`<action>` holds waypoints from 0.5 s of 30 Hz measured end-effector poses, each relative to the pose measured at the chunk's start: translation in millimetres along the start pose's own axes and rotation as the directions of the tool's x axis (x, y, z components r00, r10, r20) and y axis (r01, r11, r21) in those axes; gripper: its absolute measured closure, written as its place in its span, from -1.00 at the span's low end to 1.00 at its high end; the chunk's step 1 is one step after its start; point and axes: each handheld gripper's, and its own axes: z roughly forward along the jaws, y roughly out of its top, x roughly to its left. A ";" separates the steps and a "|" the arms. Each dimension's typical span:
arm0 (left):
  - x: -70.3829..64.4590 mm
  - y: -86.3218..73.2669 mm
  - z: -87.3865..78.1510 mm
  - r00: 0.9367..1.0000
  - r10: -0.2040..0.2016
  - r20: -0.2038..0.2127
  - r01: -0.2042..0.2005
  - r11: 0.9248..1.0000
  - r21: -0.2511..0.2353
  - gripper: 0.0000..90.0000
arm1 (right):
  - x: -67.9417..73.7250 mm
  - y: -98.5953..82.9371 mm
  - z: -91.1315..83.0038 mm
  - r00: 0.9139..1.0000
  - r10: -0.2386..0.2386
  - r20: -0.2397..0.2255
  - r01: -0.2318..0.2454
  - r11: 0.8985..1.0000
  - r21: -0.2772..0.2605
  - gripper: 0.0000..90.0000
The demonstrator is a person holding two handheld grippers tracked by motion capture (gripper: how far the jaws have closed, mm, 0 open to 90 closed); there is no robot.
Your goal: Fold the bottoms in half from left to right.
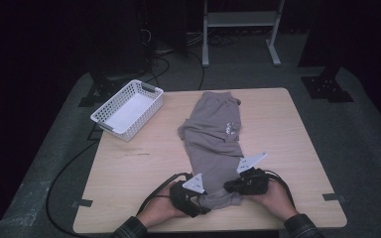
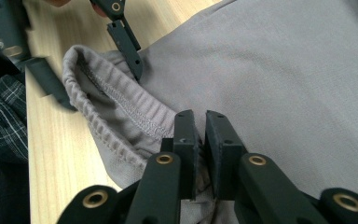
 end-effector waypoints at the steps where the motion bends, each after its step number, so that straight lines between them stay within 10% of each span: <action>1: 1.8 -0.2 -0.9 1.000 -0.008 0.004 0.008 1.000 -0.001 0.24 | 0.2 0.0 -0.4 1.000 -0.002 0.001 0.002 1.000 0.000 0.79; 9: 7.1 -1.8 -2.4 0.999 -0.009 0.046 0.009 1.000 0.001 0.50 | -2.7 -1.8 -16.3 0.998 -0.017 -0.056 0.015 0.999 -0.044 -0.05; 15: 8.0 -3.1 -3.0 0.999 0.017 0.050 -0.017 1.000 -0.002 0.50 | 3.4 -8.1 -16.7 0.990 -0.060 -0.131 0.059 0.998 -0.010 -0.31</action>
